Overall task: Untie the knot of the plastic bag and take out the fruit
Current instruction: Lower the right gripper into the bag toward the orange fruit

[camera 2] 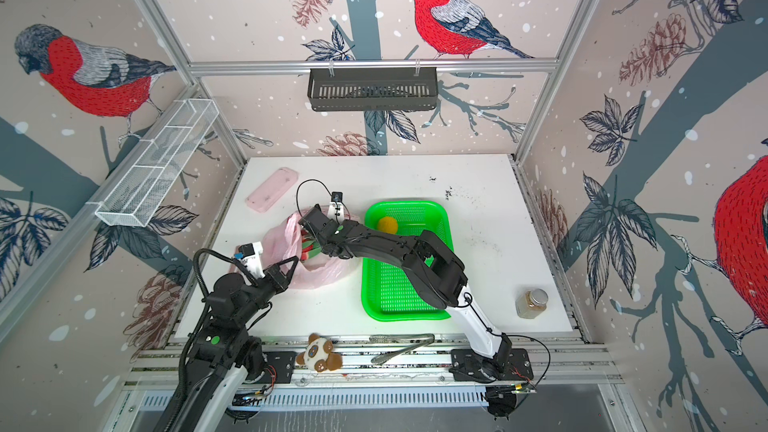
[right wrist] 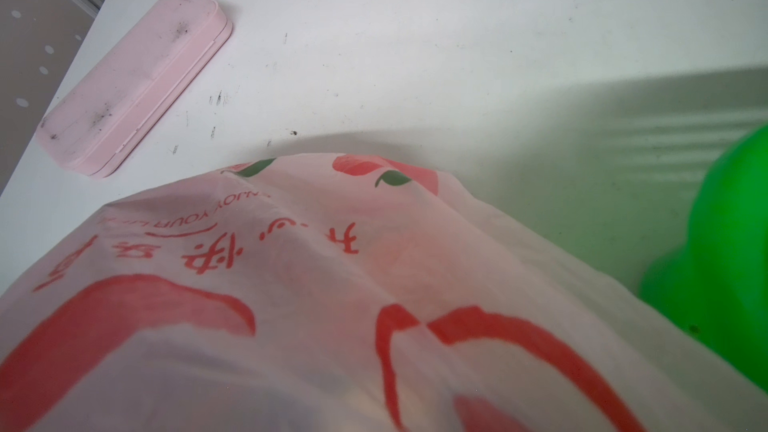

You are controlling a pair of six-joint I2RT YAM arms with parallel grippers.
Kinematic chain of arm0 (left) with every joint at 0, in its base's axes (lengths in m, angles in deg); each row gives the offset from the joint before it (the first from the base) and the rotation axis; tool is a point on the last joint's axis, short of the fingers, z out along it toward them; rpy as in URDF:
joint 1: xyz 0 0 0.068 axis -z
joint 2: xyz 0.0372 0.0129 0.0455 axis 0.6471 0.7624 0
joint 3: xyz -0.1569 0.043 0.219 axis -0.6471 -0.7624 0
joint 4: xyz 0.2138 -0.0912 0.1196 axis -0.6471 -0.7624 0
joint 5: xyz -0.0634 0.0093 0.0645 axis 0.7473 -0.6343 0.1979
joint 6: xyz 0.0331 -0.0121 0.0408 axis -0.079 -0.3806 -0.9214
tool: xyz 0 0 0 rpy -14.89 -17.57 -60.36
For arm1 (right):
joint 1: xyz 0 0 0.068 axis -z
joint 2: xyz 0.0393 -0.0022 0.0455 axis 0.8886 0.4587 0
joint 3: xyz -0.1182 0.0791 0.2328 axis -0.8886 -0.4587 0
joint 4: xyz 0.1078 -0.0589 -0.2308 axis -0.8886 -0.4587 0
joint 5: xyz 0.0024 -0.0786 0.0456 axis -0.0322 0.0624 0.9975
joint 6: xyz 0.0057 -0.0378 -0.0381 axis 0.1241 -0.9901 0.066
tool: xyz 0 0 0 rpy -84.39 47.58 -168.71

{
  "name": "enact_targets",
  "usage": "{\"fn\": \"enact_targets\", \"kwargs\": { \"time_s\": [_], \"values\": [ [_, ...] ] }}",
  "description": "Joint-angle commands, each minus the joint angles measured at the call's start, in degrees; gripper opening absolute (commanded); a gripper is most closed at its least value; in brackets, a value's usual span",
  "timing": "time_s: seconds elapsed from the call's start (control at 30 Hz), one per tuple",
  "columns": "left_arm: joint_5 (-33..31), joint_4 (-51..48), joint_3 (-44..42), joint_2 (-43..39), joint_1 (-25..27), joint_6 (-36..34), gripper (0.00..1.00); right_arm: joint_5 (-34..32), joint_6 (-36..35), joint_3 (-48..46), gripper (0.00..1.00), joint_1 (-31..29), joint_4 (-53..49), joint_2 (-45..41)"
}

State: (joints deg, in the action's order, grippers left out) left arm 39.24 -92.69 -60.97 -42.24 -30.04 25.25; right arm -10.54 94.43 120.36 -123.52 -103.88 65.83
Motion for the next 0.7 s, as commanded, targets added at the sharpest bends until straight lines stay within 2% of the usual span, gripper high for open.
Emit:
{"fn": "enact_targets", "kwargs": {
  "time_s": [0.0, 0.67],
  "values": [
    [1.0, 3.5, 0.7, 0.4, 0.0, -0.3, 0.00, -2.0, 0.8, -0.2, 0.45, 0.3, -1.0, -0.3],
    [1.5, 5.6, -0.8, 2.3, 0.0, -0.8, 0.00, -0.7, 1.6, 2.2, 0.63, 1.7, -1.1, 2.6]
  ]
}}
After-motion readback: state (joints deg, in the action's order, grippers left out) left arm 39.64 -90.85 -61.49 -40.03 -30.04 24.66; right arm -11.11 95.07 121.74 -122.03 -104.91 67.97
